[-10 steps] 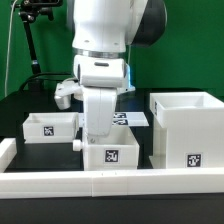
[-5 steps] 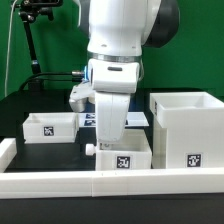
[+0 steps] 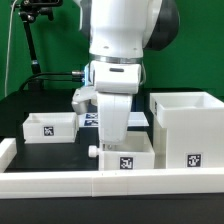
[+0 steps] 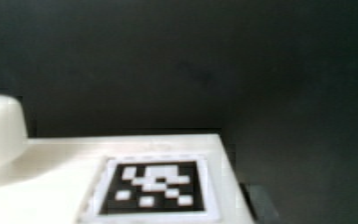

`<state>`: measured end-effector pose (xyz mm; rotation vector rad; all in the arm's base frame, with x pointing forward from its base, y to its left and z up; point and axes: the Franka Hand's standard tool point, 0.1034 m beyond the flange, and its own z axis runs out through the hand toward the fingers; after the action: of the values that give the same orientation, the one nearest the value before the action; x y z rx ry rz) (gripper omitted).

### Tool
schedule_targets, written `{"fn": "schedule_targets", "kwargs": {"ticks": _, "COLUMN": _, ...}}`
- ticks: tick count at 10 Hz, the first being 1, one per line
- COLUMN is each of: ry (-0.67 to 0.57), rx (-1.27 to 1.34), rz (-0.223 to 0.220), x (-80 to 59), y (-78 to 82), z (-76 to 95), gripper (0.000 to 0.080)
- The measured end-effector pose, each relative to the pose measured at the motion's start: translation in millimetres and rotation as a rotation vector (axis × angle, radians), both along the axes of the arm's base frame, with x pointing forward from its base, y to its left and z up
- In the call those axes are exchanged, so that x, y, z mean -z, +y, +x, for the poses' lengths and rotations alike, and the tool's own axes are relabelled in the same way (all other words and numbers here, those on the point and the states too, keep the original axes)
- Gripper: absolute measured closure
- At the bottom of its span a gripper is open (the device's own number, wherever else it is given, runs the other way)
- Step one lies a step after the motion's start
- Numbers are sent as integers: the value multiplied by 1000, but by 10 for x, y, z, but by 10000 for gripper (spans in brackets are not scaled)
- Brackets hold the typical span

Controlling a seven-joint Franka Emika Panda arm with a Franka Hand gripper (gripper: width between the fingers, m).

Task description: Assemble drawer

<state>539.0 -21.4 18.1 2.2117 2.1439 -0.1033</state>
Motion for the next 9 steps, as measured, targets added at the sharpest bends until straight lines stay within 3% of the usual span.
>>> {"fn": "schedule_targets", "kwargs": {"ticks": 3, "ry": -29, "rx": 5, "rz": 10, "x": 42, "y": 101, "z": 46, "gripper": 757}}
{"fn": "schedule_targets", "kwargs": {"ticks": 9, "ry": -19, "rx": 10, "rz": 10, "x": 54, "y": 118, "z": 46, "gripper": 757}}
